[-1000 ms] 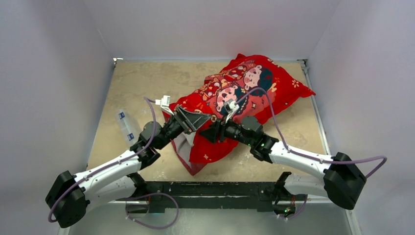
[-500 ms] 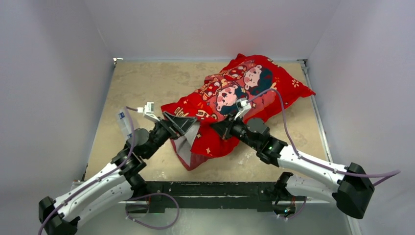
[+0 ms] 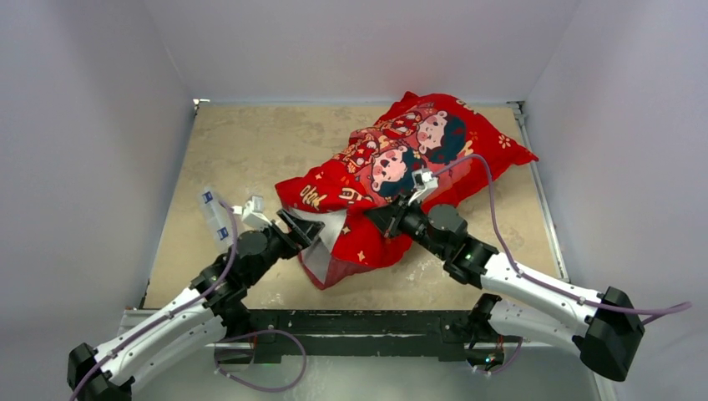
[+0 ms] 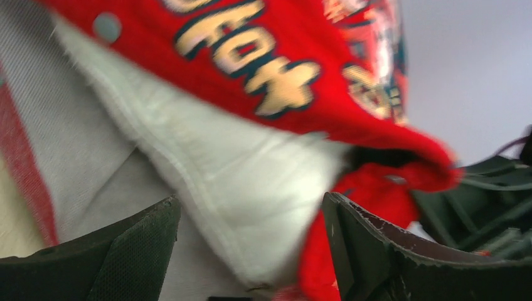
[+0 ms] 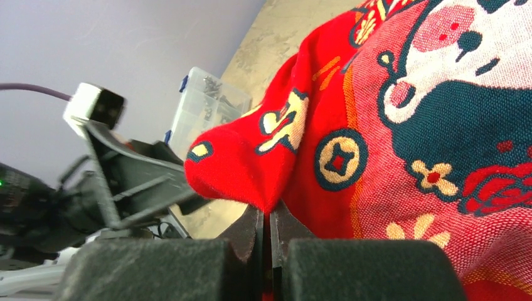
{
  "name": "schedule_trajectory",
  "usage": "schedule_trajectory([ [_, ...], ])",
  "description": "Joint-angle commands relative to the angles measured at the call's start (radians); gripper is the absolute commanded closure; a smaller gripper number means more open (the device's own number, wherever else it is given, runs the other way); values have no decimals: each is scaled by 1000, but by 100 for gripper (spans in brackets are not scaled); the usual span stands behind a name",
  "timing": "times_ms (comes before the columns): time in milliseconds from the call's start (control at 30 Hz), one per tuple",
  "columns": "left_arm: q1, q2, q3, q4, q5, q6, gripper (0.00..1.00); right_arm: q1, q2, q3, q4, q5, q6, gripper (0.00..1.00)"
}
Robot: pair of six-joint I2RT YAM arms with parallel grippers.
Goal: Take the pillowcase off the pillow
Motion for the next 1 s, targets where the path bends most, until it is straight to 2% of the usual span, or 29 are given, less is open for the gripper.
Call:
schedule_trajectory([
  [0, -4, 29, -125, 137, 47, -91, 19, -2, -12, -7, 54, 23, 17, 100],
  [233, -6, 109, -257, 464, 107, -164, 19, -2, -22, -35, 86, -2, 17, 100],
  [467, -25, 255, -264, 733, 157, -186, 15, -2, 19, -36, 105, -38, 12, 100],
  [800, -80, 456, -243, 794, 111, -204, 14, -2, -17, -25, 91, -55, 5, 100],
  [967, -94, 514, -260, 886, 85, -219, 16, -2, -38, -32, 93, -67, 6, 100],
])
